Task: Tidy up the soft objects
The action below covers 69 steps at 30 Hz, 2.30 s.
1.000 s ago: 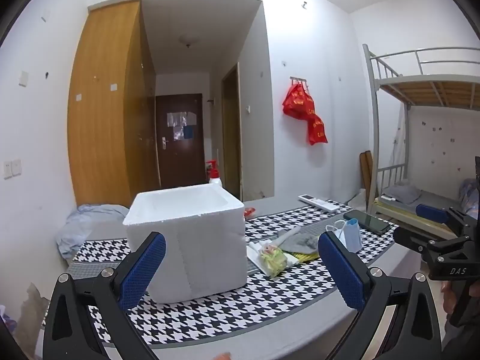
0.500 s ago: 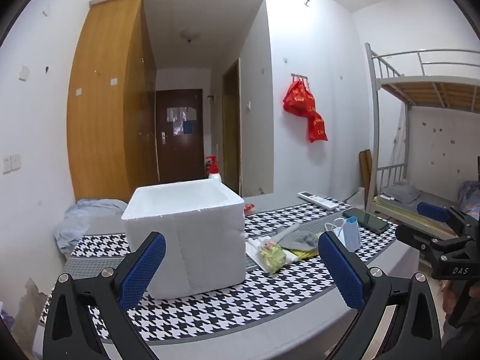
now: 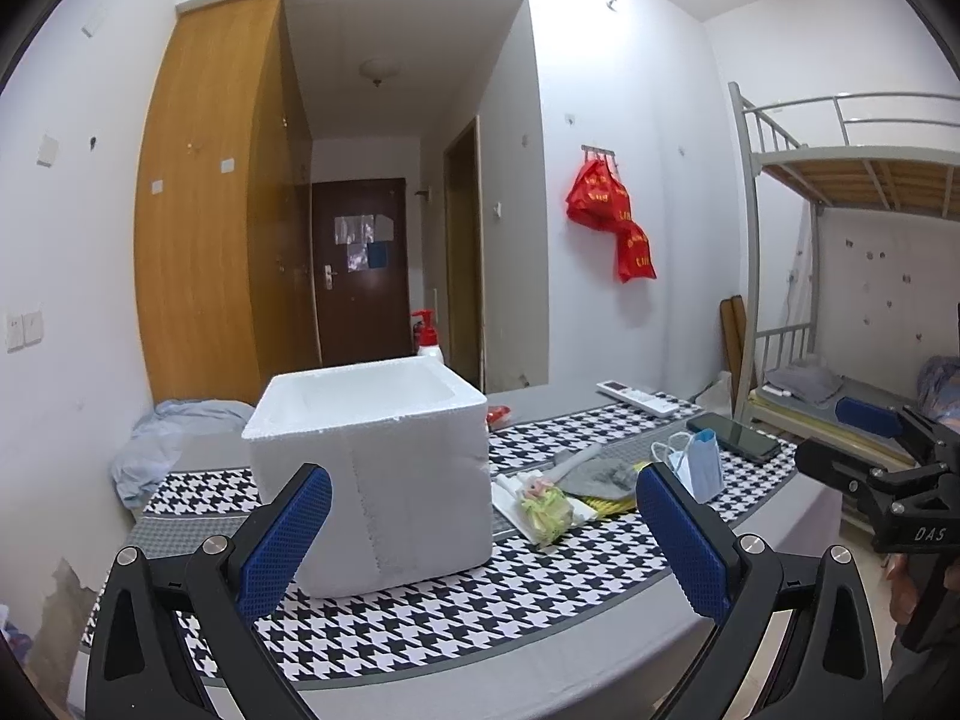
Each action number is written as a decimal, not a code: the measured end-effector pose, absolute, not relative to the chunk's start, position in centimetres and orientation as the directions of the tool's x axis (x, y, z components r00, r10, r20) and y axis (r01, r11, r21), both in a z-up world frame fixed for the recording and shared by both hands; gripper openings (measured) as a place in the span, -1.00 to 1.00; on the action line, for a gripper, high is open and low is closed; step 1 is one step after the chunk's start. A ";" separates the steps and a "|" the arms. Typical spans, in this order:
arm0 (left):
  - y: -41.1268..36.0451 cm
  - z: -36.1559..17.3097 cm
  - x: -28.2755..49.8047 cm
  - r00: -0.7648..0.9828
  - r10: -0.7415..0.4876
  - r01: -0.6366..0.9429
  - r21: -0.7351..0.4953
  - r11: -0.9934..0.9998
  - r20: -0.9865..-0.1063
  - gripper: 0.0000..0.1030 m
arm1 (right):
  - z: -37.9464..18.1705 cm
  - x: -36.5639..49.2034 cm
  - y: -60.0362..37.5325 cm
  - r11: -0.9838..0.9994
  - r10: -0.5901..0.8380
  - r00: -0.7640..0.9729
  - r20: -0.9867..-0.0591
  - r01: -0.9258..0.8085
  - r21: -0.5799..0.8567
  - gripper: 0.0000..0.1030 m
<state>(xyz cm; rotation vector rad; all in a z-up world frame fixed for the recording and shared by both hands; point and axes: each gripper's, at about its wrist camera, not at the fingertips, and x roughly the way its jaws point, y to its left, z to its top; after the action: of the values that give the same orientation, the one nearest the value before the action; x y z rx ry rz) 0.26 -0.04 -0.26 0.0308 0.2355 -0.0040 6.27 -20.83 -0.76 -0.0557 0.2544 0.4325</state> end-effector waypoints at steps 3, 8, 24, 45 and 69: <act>0.0 -0.2 0.2 0.973 -0.002 0.008 0.027 1.000 -0.229 0.98 | -0.7 6.3 -20.8 0.903 0.415 0.873 -0.256 -0.429 0.003 0.99; 0.0 0.0 0.1 0.974 -0.002 0.007 0.022 1.000 -0.226 0.98 | -0.7 6.2 -20.8 0.903 0.416 0.872 -0.257 -0.430 -0.001 0.99; 0.2 0.1 0.6 0.974 -0.007 0.008 0.004 1.000 -0.229 0.98 | -0.7 6.3 -20.8 0.910 0.400 0.880 -0.256 -0.414 -0.001 0.99; -0.8 0.1 1.8 0.972 -0.017 0.022 0.017 1.000 -0.236 0.98 | -0.6 7.1 -21.6 0.919 0.380 0.884 -0.273 -0.394 0.004 0.99; -3.0 -2.4 9.3 0.922 -0.088 0.108 0.032 0.994 -0.377 0.98 | -3.1 13.6 -22.6 0.947 0.299 0.866 -0.400 -0.320 0.016 0.99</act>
<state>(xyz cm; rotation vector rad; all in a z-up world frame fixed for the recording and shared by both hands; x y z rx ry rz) 9.31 -2.99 -2.43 0.0529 0.3850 -0.1008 13.59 -22.64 -3.06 -0.0508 0.4102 0.3241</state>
